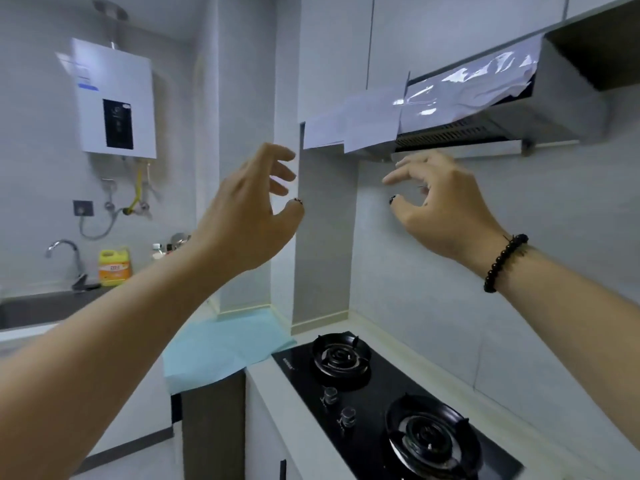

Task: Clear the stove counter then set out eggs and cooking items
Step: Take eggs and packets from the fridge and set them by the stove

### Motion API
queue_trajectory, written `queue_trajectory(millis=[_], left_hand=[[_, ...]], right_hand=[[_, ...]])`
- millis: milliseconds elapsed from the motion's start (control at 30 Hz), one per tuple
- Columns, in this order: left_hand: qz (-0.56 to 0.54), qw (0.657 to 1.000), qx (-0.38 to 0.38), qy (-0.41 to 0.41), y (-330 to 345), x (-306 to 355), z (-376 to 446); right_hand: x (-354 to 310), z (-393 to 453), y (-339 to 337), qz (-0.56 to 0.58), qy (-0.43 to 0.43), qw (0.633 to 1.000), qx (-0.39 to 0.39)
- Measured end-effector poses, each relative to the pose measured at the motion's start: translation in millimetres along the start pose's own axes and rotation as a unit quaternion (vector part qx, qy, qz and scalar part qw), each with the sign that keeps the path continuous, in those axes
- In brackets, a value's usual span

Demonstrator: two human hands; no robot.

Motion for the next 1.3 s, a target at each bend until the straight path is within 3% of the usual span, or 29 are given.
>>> queue_trajectory(millis=[300, 667, 967, 1300], left_hand=[[0.098, 0.99, -0.005, -0.102, -135.4, -76.6, -77.5], [0.247, 0.937, 0.053, -0.242, -377.1, -121.1, -193.2], [0.353, 0.855, 0.112, -0.362, -518.6, -127.6, -295.5], [0.448, 0.731, 0.274, -0.436, -596.2, -86.2, -352.5]], right_hand=[[-133.7, -33.0, 92.5, 0.189, -0.016, 0.981, -0.048], [-374.4, -93.5, 197.1, 0.421, -0.042, 0.895, -0.14], [-553.5, -152.2, 249.9, 0.551, -0.104, 0.793, -0.238], [-665.3, -170.2, 267.8, 0.614, -0.19, 0.682, -0.35]])
Point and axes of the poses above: each hand's wrist, its own z-axis towards the middle knuckle, its own y-axis out of the palm, x = y × z, the point moved 4 cm from there along z, towards the middle knuckle, and after that the axes turned 5 degrees about x, right-handed, at the moved point
